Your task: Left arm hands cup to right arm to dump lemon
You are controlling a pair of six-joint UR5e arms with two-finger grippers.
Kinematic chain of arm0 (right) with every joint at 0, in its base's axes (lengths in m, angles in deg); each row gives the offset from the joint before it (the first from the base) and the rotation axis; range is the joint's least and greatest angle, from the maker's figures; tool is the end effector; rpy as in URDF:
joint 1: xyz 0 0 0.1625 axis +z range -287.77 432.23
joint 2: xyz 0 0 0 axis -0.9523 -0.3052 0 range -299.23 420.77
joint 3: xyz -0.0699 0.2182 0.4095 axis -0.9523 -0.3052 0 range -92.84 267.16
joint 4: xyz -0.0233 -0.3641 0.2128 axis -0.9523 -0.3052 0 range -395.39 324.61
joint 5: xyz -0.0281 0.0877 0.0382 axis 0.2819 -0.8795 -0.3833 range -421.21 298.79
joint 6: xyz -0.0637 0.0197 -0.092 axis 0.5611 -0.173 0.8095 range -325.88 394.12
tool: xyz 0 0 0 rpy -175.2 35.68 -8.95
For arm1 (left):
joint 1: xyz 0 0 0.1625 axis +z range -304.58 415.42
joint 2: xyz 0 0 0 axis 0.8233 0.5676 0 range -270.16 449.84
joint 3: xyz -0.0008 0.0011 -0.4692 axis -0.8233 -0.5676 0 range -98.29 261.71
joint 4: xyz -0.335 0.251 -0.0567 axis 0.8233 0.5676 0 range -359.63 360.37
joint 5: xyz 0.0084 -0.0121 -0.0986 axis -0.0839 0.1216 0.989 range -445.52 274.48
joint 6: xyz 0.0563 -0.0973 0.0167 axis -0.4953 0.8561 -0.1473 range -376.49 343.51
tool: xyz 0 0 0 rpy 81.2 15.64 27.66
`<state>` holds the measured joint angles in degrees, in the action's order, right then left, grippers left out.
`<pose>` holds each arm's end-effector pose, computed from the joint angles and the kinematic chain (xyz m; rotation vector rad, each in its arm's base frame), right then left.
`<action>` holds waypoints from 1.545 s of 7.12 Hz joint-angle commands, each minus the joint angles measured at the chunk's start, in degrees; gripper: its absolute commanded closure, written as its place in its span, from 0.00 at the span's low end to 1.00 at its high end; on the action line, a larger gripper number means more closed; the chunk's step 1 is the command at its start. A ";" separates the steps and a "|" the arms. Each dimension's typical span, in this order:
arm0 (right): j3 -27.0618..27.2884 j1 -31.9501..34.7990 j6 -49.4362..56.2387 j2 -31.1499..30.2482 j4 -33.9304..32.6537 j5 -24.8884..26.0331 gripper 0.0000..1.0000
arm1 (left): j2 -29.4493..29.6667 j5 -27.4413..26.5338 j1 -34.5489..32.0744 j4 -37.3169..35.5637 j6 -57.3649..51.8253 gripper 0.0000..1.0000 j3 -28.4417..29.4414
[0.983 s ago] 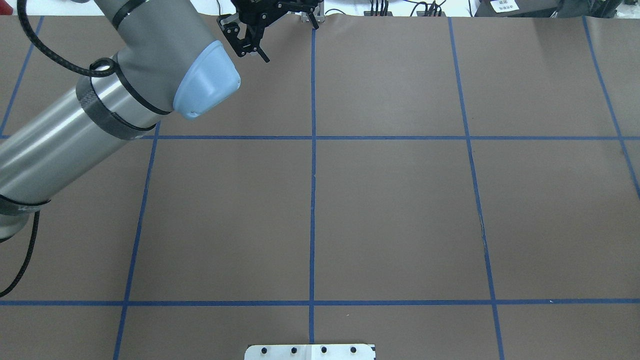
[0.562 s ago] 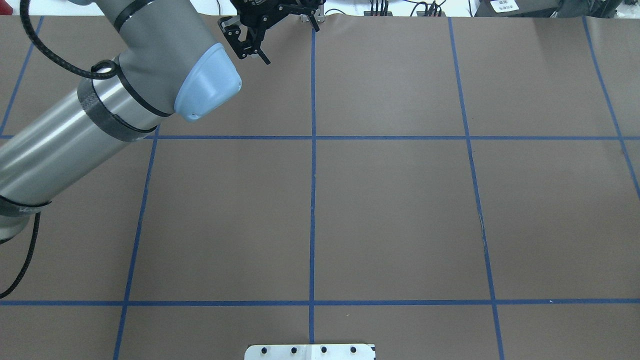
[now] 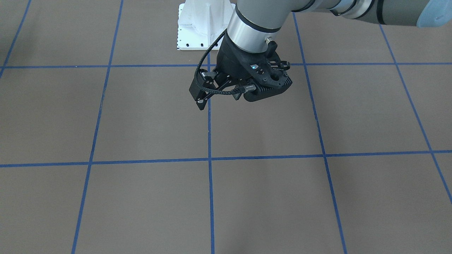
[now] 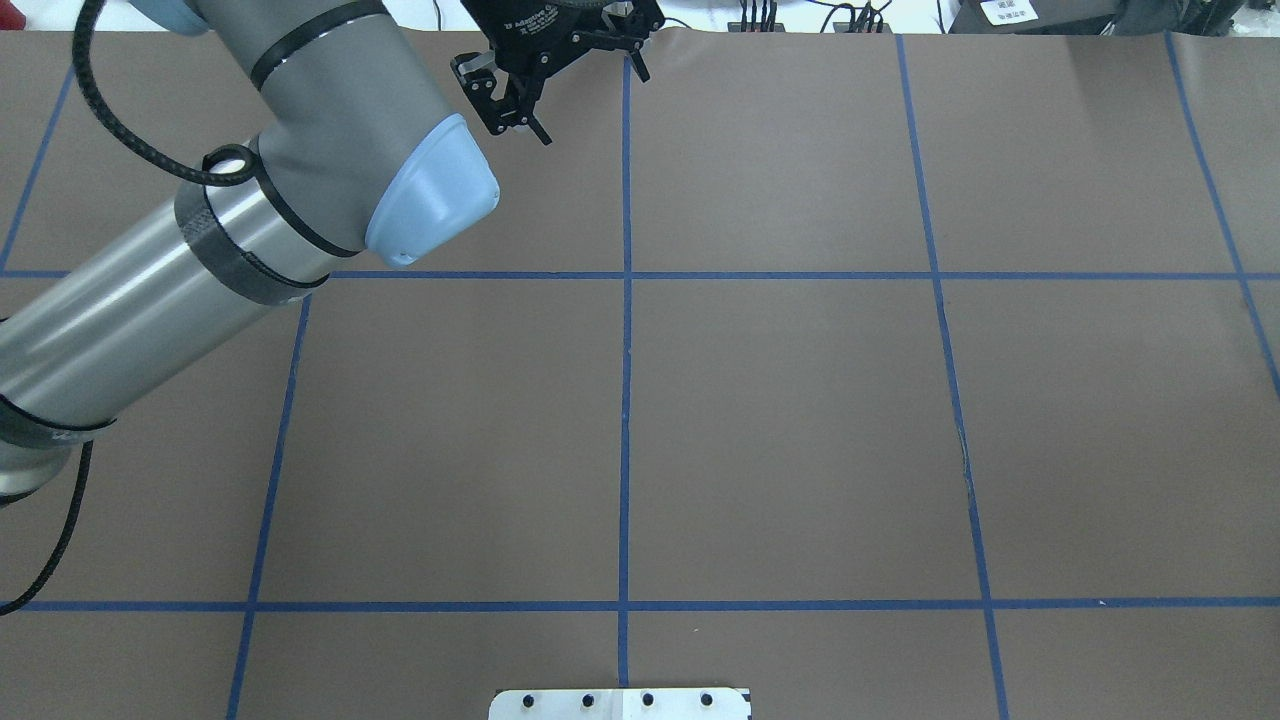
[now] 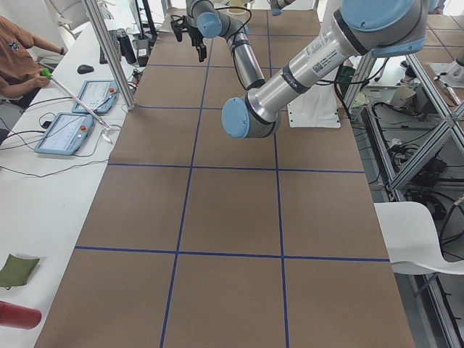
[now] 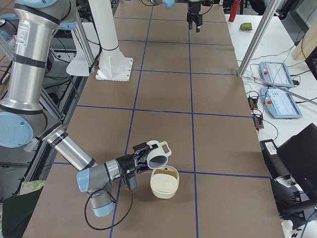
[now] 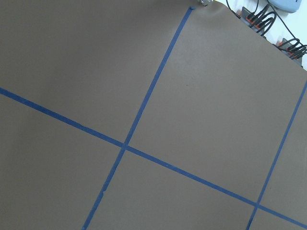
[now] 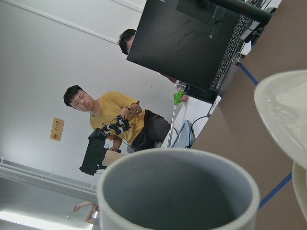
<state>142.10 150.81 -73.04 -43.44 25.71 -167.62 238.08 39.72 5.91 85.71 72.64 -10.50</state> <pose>0.0532 -0.2480 0.8011 0.7617 -1.7081 0.9393 0.4222 -0.5988 0.0304 -0.1111 1.0993 -0.4628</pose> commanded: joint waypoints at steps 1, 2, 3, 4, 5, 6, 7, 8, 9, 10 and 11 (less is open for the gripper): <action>0.34 0.09 17.53 -1.16 -4.04 -1.08 0.72 | -0.06 -0.26 0.28 0.09 0.08 0.00 -0.08; 1.04 0.09 20.82 -1.52 -4.49 -1.08 0.72 | -0.15 -0.34 0.72 0.09 0.08 0.00 -0.08; 3.57 0.09 25.20 -1.69 -7.19 -1.17 0.72 | -0.15 -0.34 0.90 0.09 0.08 0.00 -0.08; 7.86 0.09 29.68 -2.83 -11.92 -1.09 0.72 | -0.15 -0.34 1.16 0.09 0.08 0.00 -0.08; 11.99 0.26 30.25 -3.45 -16.14 -1.08 0.72 | -0.23 -0.34 1.25 0.09 0.08 0.00 -0.08; 16.12 1.13 32.95 -3.45 -21.06 -1.26 0.72 | -0.50 -0.34 1.25 0.17 -0.09 0.00 -0.08; 21.30 1.14 37.68 -3.71 -26.94 -1.35 0.72 | -0.58 -0.34 1.25 0.18 -0.18 0.00 -0.08; 27.44 1.14 39.99 -2.93 -35.70 -1.70 0.72 | -0.59 -0.34 1.25 0.18 -0.18 0.00 -0.34; 33.94 1.05 44.53 -2.14 -45.35 -2.74 0.72 | -0.67 -0.34 1.25 0.18 -0.18 0.00 -0.95; 38.70 0.97 50.76 -0.74 -54.33 -2.75 0.72 | -0.76 -0.26 1.25 0.18 -0.18 0.00 -1.48; 41.19 0.88 56.39 1.71 -61.38 -2.75 0.72 | -0.94 -0.26 1.34 0.18 -0.18 0.00 -1.48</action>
<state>178.57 151.78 -23.85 -44.22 -25.49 -170.23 237.32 39.43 7.20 85.88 72.46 -11.73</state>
